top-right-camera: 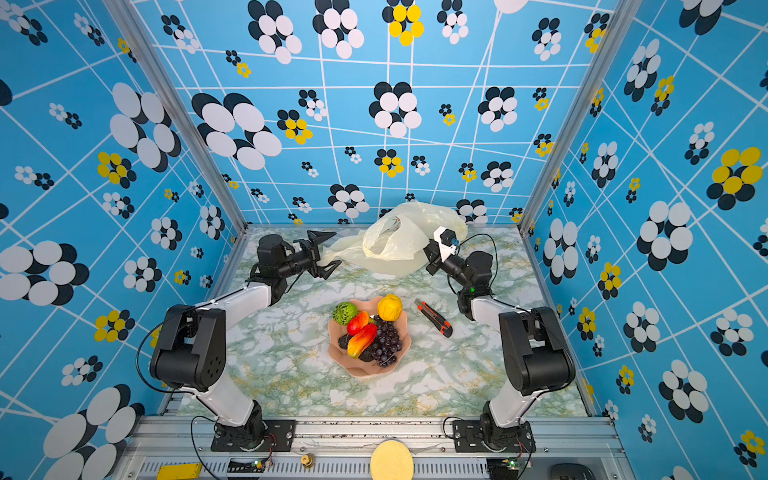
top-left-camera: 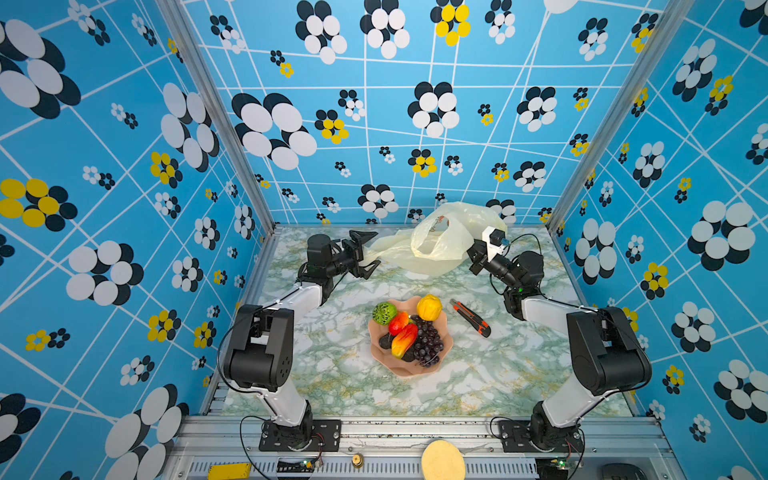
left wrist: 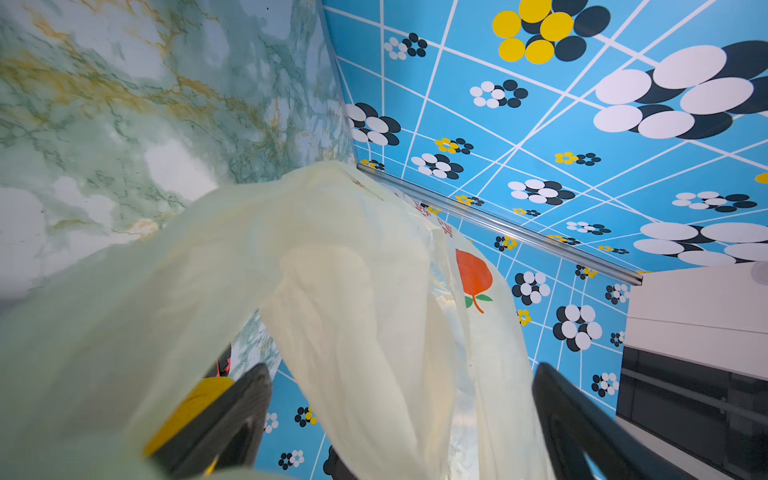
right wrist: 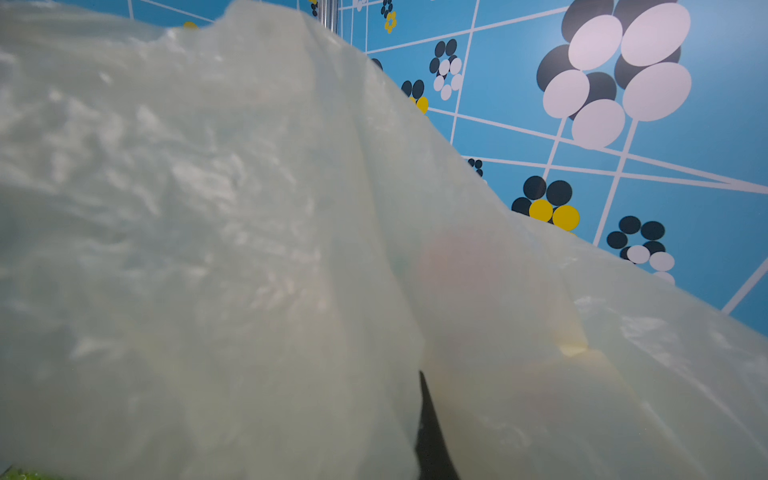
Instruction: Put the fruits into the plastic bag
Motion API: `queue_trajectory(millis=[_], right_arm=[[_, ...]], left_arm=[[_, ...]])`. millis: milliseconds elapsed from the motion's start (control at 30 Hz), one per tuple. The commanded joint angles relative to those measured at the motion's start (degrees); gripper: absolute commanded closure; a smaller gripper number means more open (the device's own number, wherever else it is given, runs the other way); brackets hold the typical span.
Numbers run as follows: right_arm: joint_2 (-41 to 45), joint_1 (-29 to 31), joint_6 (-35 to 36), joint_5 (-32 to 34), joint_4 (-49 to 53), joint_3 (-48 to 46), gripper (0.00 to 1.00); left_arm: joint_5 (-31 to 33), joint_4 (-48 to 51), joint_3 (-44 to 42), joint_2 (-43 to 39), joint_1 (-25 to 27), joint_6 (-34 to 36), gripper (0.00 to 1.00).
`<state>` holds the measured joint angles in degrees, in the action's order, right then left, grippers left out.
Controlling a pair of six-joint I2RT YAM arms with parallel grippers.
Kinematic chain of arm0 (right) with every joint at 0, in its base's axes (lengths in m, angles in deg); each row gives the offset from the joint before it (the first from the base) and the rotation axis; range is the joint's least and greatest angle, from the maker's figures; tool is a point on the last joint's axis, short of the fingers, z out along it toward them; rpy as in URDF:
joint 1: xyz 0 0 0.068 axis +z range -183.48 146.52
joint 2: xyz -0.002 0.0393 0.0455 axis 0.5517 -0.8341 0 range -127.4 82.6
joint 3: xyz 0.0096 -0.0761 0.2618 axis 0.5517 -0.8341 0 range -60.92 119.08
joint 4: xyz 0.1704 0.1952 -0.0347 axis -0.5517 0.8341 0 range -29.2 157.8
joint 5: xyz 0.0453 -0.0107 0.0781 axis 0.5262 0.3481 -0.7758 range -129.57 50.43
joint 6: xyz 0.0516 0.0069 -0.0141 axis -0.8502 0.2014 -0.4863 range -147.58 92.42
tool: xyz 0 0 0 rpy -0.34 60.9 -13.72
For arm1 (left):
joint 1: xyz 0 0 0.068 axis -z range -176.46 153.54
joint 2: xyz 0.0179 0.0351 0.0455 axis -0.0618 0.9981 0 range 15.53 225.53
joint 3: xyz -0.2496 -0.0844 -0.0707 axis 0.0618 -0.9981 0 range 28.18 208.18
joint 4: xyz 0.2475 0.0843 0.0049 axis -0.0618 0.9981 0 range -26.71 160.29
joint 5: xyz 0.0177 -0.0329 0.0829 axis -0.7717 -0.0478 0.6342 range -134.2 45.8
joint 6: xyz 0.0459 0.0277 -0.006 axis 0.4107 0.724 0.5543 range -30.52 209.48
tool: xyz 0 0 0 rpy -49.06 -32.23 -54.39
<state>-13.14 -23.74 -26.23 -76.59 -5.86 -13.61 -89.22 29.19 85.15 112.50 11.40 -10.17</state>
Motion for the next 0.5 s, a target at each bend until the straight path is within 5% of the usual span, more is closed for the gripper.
queue_trajectory(millis=[0, 233, 300, 467], right_arm=[[1.54, 0.37, 0.84, -1.93, -0.54, -0.81, 1.00], [2.24, 0.37, 1.38, -2.58, 0.71, -0.54, 1.00], [2.63, 0.37, 1.51, -2.28, 0.91, -0.80, 1.00], [3.26, 0.37, 2.35, -1.80, 2.10, -1.60, 1.00]], left_arm=[[0.80, -1.41, -1.53, -1.59, -0.48, -1.59, 0.01], [1.60, -2.55, -2.02, -1.76, -0.62, -2.29, 0.01], [1.76, -2.46, -2.22, -2.12, -0.98, -1.92, 0.09], [1.99, -2.57, -3.96, -3.75, -2.29, -1.75, 0.46]])
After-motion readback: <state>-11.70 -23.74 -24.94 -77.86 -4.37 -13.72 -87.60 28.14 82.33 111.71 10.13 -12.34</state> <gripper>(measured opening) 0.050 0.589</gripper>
